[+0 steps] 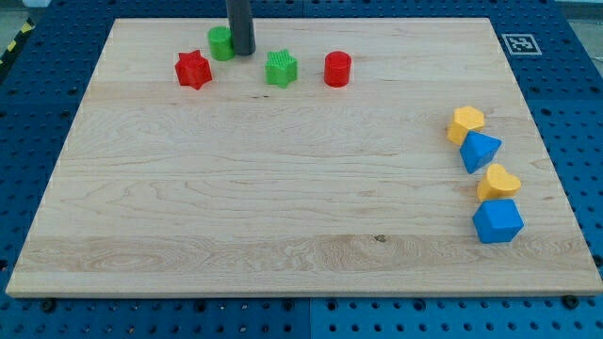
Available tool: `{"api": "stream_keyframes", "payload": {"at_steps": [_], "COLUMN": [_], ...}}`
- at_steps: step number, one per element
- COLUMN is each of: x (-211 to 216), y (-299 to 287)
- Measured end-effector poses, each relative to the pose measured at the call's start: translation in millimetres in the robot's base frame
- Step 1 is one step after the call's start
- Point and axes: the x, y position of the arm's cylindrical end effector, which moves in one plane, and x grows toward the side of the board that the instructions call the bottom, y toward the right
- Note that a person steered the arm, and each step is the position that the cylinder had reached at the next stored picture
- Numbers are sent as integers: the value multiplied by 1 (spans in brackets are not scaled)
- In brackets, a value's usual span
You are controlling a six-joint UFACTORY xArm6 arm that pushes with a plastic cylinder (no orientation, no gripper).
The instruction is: Push the green circle towards the top left
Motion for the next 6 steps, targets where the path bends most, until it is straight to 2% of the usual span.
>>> {"api": "stream_keyframes", "payload": {"at_steps": [3,5,6], "x": [27,16,3], "y": [23,-42,-50]}}
